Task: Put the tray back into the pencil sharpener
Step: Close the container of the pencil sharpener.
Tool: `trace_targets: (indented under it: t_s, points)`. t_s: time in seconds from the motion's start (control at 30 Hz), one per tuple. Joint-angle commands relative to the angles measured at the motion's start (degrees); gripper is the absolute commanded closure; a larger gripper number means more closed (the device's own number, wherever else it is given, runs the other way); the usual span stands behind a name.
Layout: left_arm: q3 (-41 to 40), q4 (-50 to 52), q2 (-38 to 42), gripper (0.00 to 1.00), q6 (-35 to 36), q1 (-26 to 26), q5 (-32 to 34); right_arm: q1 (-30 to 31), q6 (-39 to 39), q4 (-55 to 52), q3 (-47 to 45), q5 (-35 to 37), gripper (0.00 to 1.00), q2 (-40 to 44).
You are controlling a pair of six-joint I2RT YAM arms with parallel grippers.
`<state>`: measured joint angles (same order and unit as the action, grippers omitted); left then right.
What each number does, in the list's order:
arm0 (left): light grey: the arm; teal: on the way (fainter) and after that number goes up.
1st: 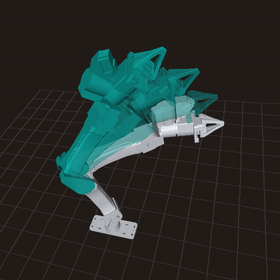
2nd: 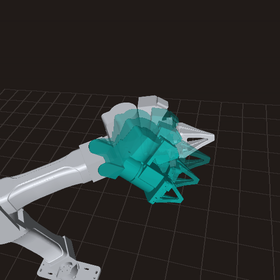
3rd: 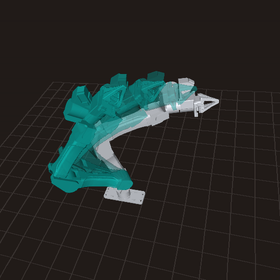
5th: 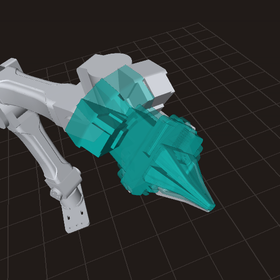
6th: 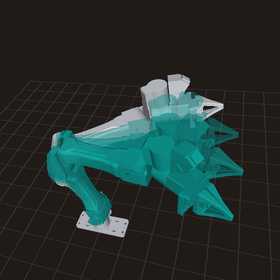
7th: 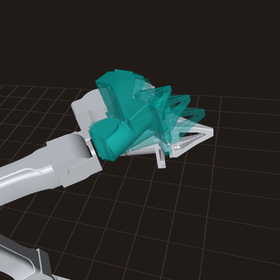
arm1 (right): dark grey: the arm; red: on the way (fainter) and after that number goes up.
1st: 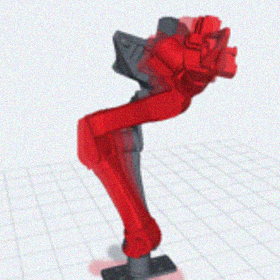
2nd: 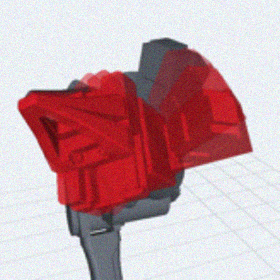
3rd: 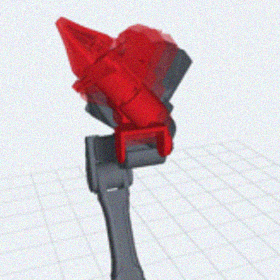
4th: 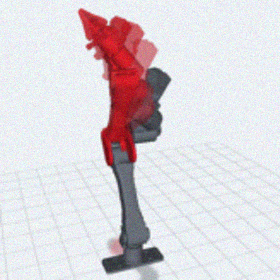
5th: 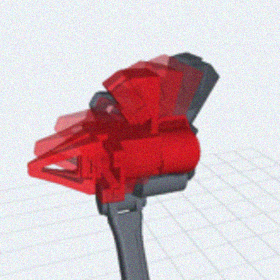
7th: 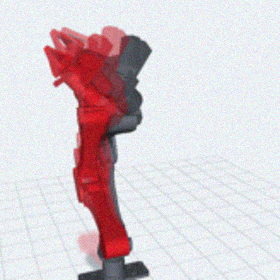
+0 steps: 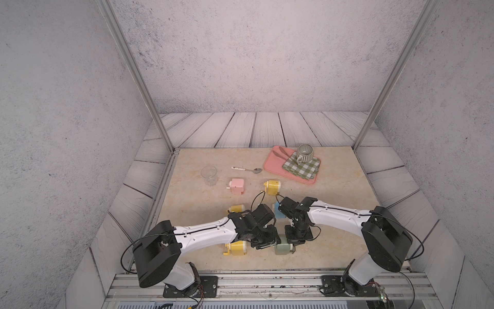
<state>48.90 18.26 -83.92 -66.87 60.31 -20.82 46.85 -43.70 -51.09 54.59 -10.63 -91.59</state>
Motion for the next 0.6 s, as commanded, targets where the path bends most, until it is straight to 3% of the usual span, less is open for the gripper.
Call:
trace_targets:
  t_s: [0.0,0.17,0.57]
  points:
    - [-2.31,7.93,-2.64,0.48,0.47,-0.19,2.91,0.25,0.08,0.21,-0.8,-2.44,1.0,2.18]
    - [-2.32,8.07,-2.5,0.49,0.4,-0.2,2.93,0.18,-0.24,-1.62,-0.39,-0.2,0.91,3.66]
    - [-1.62,8.38,-3.02,0.49,0.78,-0.21,2.81,-1.97,0.46,-7.4,1.62,2.54,0.85,9.51]
